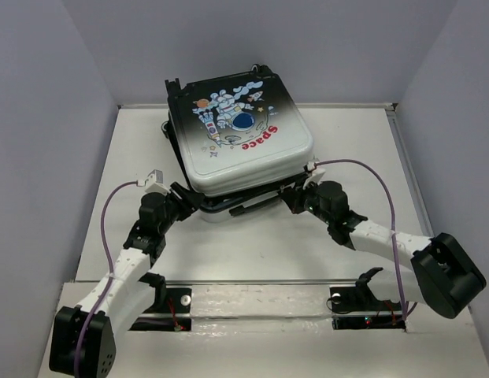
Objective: Pack the luggage
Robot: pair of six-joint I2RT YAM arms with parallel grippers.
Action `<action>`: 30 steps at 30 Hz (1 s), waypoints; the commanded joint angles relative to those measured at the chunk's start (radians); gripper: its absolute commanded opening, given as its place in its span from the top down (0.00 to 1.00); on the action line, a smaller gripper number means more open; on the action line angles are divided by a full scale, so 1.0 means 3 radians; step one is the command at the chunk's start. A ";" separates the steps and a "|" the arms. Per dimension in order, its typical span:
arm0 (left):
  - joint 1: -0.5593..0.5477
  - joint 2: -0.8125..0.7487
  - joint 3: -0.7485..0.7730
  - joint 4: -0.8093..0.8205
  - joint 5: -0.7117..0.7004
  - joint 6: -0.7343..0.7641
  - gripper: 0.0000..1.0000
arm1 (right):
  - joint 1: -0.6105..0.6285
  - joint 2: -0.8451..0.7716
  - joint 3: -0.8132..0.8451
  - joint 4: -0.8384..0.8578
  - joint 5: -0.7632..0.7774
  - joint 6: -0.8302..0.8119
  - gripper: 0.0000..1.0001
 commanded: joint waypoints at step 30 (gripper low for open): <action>-0.0802 -0.0145 0.0000 0.0409 0.0018 -0.0322 0.81 | 0.2335 0.0377 0.0930 -0.1237 0.1205 0.0885 0.86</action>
